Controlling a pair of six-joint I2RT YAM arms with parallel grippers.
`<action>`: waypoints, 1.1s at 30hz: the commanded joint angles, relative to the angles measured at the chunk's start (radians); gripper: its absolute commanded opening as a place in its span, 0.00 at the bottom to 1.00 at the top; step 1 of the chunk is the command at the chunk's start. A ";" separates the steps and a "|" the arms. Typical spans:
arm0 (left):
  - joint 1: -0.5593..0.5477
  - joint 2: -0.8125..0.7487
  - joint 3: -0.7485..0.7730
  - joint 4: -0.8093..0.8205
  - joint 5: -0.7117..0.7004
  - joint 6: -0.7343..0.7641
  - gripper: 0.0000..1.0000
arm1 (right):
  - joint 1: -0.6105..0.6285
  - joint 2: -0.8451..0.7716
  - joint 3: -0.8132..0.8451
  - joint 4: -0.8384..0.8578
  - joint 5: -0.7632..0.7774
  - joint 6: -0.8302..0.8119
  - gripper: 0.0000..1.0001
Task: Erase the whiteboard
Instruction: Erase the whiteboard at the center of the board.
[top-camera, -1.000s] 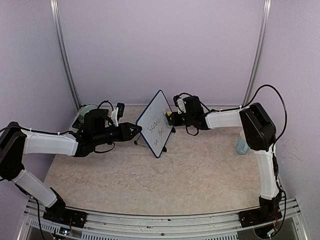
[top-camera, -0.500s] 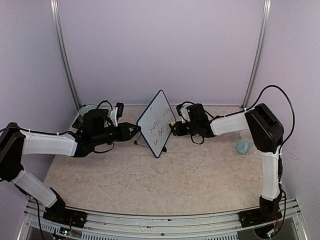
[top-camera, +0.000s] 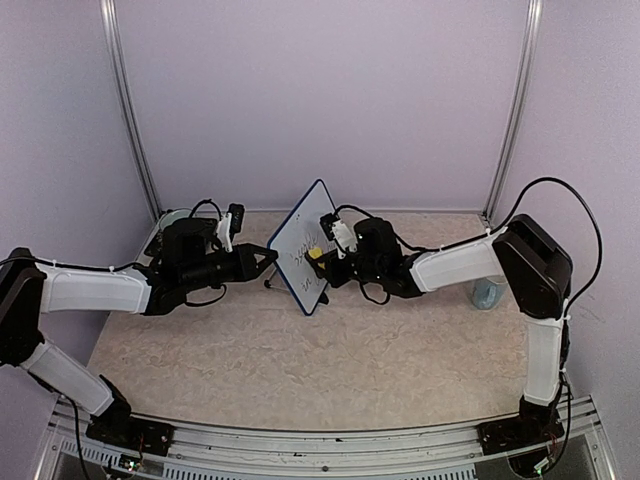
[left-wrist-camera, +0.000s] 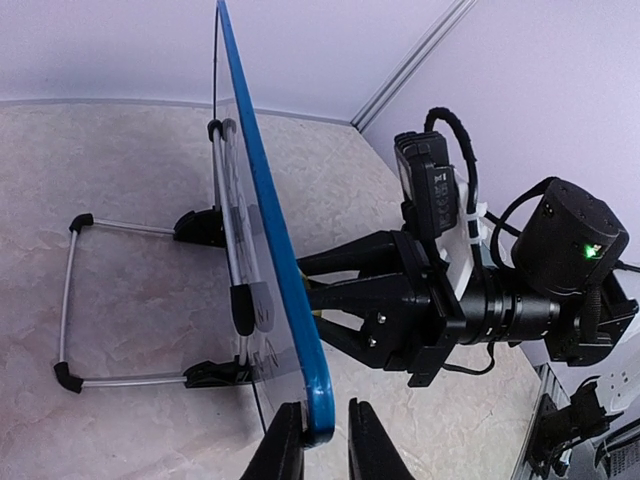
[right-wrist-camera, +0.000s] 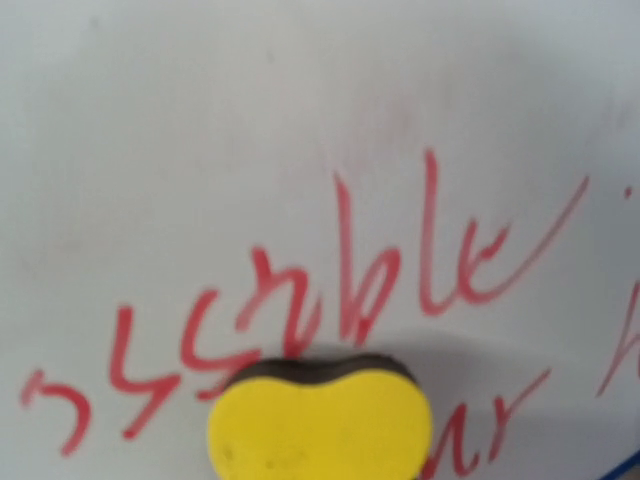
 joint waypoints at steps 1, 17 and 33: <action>0.000 -0.021 -0.010 0.024 0.002 0.006 0.16 | 0.018 -0.044 0.003 0.082 -0.008 -0.028 0.08; -0.001 -0.015 -0.011 0.030 0.005 0.005 0.06 | 0.069 -0.030 0.042 0.119 -0.051 -0.078 0.08; 0.000 -0.005 -0.010 0.032 0.009 0.004 0.06 | 0.116 -0.013 0.095 0.102 -0.068 -0.115 0.08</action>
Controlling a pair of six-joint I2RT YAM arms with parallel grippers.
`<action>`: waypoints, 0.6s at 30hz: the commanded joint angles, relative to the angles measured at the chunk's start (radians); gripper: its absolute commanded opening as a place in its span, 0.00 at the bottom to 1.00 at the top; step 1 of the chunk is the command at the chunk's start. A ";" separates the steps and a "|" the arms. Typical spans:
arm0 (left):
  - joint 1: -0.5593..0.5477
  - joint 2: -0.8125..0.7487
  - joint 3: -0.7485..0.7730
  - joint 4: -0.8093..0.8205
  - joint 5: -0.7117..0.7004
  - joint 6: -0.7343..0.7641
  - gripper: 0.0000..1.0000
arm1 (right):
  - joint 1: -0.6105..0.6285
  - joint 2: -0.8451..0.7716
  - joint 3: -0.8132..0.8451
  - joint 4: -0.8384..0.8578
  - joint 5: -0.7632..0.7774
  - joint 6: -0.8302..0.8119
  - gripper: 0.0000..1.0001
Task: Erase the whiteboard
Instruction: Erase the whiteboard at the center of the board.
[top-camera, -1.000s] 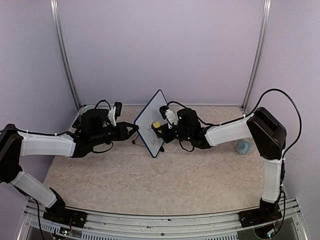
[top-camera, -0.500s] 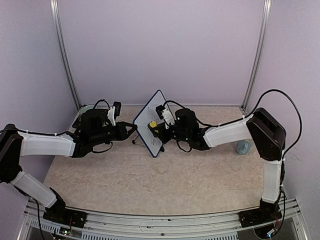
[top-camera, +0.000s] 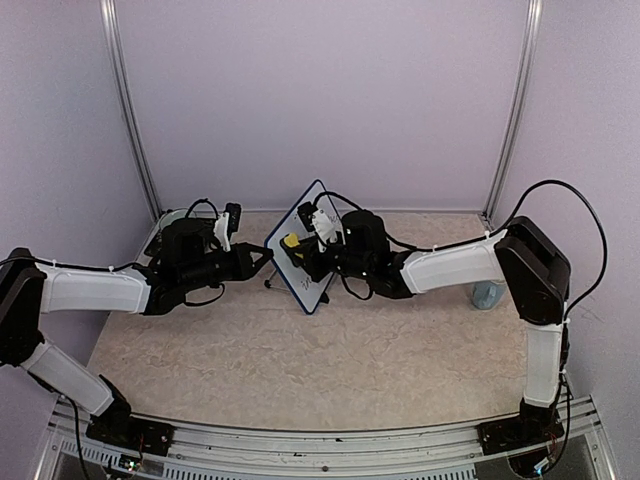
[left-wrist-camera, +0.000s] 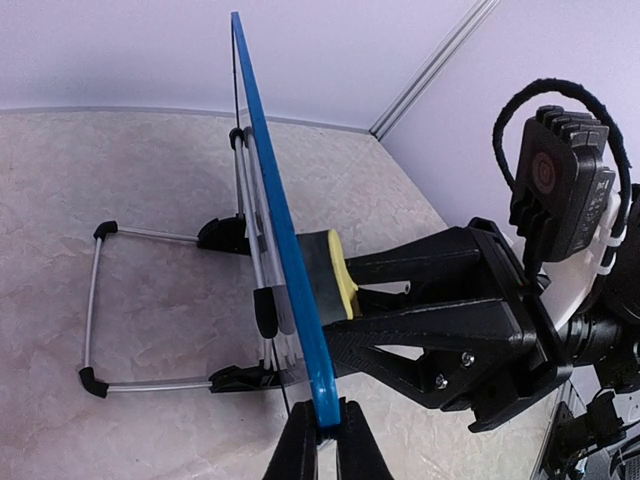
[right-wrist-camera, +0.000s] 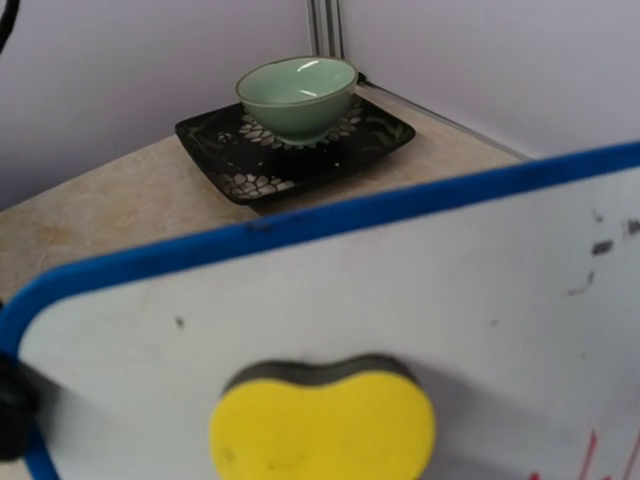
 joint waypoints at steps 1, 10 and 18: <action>-0.008 -0.005 -0.006 0.032 0.044 -0.002 0.06 | 0.031 -0.004 0.017 0.003 -0.057 -0.014 0.08; -0.009 -0.010 -0.007 0.030 0.045 -0.002 0.05 | 0.030 0.009 -0.105 0.016 -0.033 0.002 0.08; -0.010 -0.007 -0.006 0.032 0.046 -0.002 0.06 | 0.001 0.031 -0.157 0.037 -0.071 0.060 0.08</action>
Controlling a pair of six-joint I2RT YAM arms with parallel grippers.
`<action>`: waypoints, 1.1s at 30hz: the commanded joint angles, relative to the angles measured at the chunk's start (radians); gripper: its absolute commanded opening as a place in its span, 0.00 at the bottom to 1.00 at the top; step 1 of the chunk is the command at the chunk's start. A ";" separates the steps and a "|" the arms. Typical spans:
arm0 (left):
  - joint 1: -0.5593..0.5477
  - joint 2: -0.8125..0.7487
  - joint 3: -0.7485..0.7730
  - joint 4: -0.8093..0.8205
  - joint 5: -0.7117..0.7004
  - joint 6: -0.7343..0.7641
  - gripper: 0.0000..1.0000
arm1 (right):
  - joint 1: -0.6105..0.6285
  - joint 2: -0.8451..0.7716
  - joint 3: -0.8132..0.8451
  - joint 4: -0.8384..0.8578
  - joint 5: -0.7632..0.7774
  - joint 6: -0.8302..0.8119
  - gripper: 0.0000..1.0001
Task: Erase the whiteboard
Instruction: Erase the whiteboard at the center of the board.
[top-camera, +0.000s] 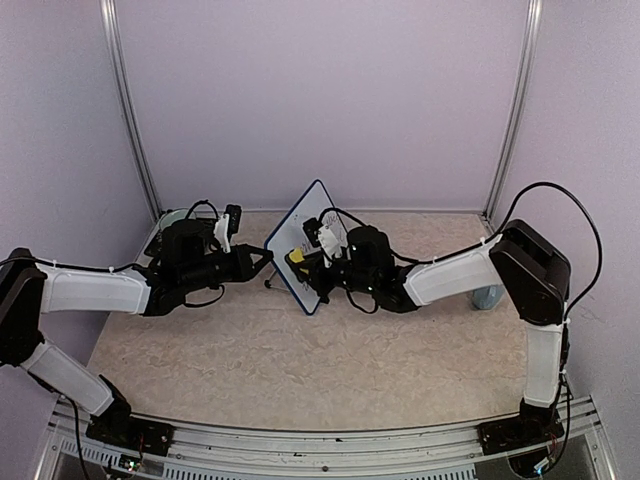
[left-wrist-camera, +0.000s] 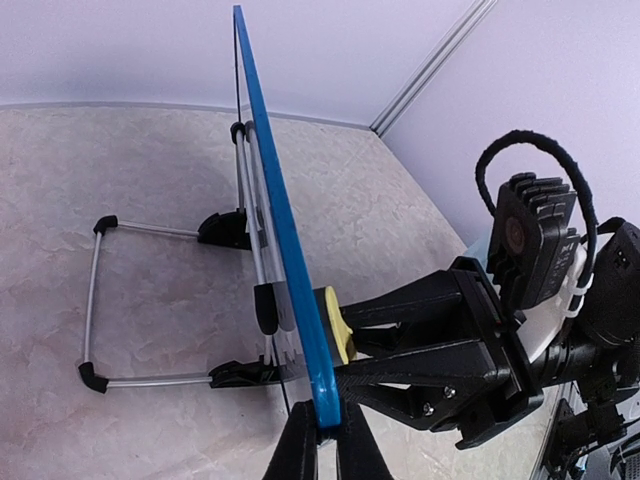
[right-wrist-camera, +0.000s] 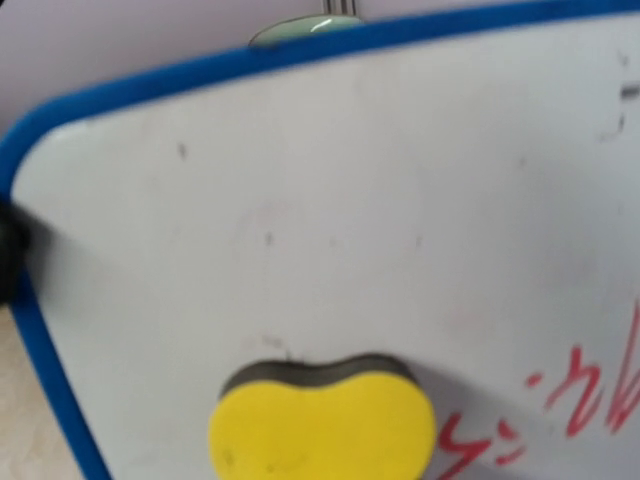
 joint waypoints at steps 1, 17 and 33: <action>-0.010 -0.008 0.000 0.031 0.043 -0.003 0.06 | -0.006 0.029 -0.051 -0.043 -0.061 0.043 0.08; -0.008 -0.007 0.000 0.031 0.043 -0.002 0.05 | -0.010 0.011 -0.126 -0.030 -0.089 0.062 0.08; -0.009 -0.002 0.000 0.035 0.045 -0.004 0.05 | -0.018 -0.107 0.015 -0.091 -0.052 -0.045 0.08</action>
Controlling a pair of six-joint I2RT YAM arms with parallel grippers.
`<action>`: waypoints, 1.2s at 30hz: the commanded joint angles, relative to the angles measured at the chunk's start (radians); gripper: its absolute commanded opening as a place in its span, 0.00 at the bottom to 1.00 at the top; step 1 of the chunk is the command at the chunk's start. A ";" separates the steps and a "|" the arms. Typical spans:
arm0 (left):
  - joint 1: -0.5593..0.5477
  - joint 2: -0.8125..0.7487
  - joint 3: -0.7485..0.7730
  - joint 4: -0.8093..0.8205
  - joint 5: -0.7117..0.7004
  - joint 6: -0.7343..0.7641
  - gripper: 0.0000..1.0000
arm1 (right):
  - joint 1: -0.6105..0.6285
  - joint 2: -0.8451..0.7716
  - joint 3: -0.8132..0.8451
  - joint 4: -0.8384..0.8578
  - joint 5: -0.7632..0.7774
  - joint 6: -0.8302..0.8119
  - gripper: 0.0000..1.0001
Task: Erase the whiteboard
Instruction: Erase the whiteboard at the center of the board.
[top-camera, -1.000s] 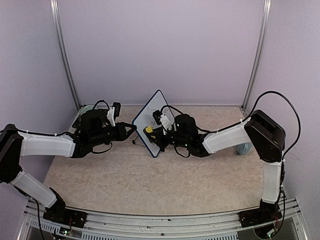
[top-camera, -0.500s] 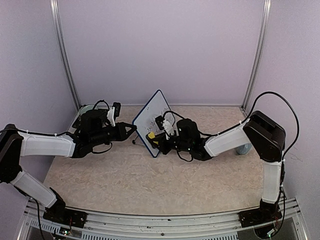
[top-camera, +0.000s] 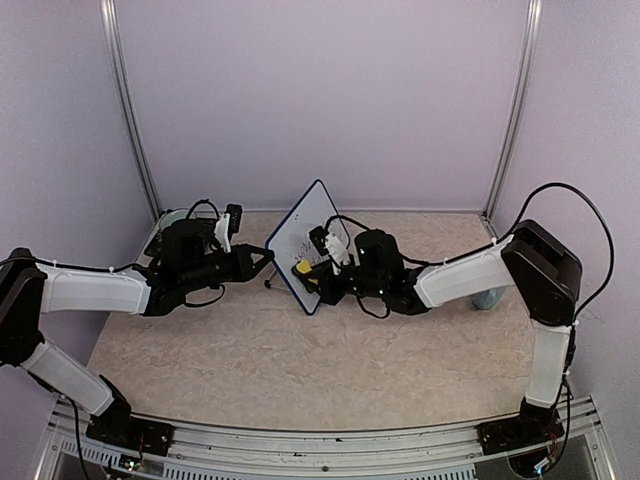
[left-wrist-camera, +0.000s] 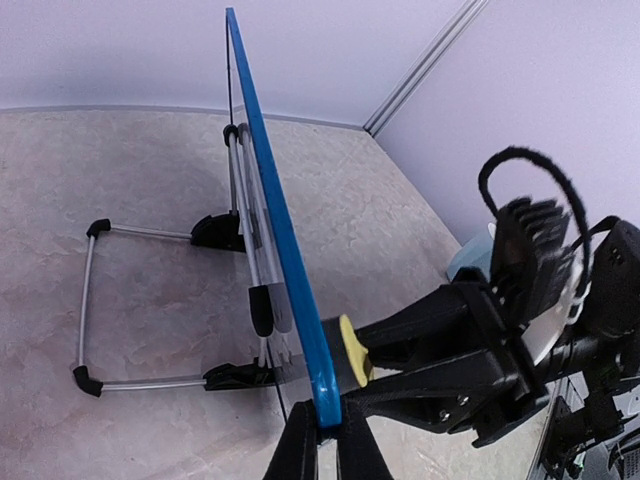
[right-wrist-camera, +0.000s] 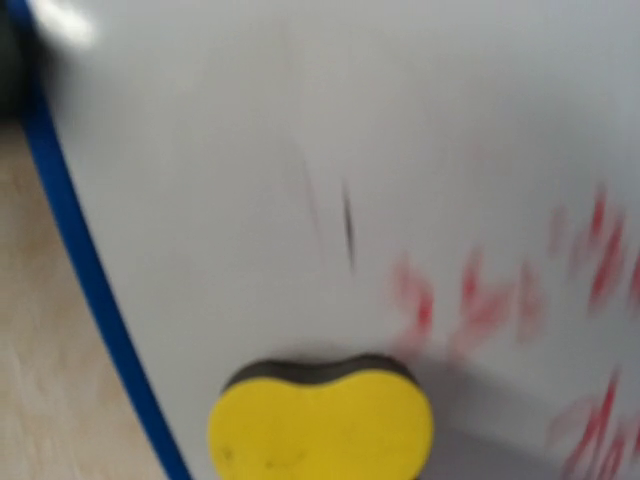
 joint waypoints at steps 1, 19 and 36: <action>-0.009 -0.002 0.001 0.026 0.033 -0.007 0.06 | -0.009 -0.035 0.132 -0.048 0.004 -0.052 0.08; -0.010 -0.004 0.000 0.026 0.035 -0.008 0.06 | -0.074 0.083 0.170 -0.092 -0.106 0.011 0.08; -0.009 -0.006 0.000 0.027 0.033 -0.008 0.05 | -0.069 0.092 0.073 -0.099 -0.104 0.028 0.08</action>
